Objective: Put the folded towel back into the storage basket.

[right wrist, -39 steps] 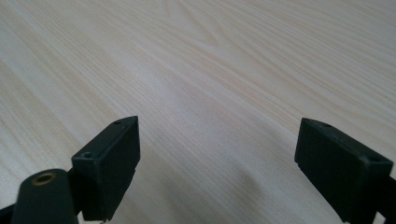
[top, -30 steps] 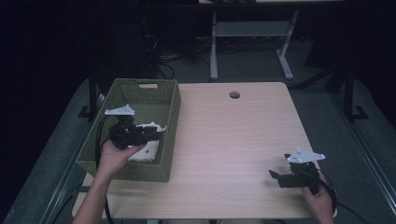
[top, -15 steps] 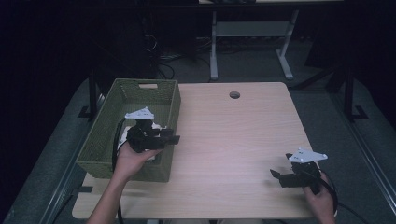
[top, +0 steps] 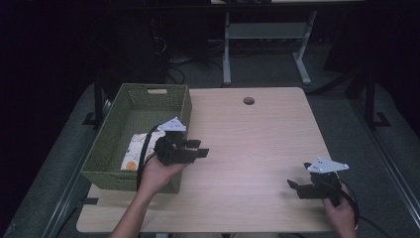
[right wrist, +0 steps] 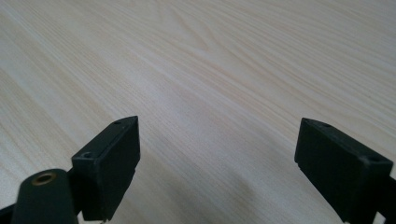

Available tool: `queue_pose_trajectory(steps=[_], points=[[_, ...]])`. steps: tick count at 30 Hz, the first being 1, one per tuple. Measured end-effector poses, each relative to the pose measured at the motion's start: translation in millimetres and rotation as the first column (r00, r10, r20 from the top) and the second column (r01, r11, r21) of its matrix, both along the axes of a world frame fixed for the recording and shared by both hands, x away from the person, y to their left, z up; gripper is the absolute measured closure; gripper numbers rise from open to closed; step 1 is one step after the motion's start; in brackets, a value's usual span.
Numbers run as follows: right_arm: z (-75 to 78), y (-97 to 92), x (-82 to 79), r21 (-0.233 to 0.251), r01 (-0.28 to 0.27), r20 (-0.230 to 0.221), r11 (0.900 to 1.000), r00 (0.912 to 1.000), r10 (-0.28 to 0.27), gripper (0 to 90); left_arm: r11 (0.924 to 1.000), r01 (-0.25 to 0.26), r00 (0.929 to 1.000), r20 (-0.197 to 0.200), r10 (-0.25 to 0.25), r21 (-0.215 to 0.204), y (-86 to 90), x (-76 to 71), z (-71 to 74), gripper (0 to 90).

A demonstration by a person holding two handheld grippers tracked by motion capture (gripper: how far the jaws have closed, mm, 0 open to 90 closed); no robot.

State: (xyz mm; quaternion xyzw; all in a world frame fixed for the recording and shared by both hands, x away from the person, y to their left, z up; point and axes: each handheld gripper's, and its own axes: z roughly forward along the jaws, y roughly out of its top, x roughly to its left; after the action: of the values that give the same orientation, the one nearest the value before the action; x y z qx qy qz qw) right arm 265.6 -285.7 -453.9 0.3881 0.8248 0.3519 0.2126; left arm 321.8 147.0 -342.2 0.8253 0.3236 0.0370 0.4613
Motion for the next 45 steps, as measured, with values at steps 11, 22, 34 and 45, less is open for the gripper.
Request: queue_pose_trajectory(steps=[11,22,34,45], points=[[-0.2,-1.0,0.3,0.0,-0.004,0.001,1.0,1.0,0.004,13.9,0.9999,0.012,0.9999,-0.006,-0.012,-0.001,-25.5,1.0,-7.5,50.8],[0.8,-2.1,-1.2,0.01,0.002,-0.003,0.9999,1.0,-0.002,13.9,0.9997,0.019,0.9998,-0.007,-0.018,0.019,-49.4,1.8,-16.2,48.9],[0.8,-5.0,-1.7,0.017,0.006,0.001,0.9998,1.0,-0.006,13.9,0.9984,0.041,0.9991,0.012,-0.041,0.04,-77.8,-5.8,-26.6,46.0],[-0.5,-3.2,-1.6,0.012,0.004,-0.01,0.9999,0.9999,-0.004,13.9,0.996,0.052,0.9983,0.021,-0.054,0.073,-92.7,-16.7,-45.2,43.1]])
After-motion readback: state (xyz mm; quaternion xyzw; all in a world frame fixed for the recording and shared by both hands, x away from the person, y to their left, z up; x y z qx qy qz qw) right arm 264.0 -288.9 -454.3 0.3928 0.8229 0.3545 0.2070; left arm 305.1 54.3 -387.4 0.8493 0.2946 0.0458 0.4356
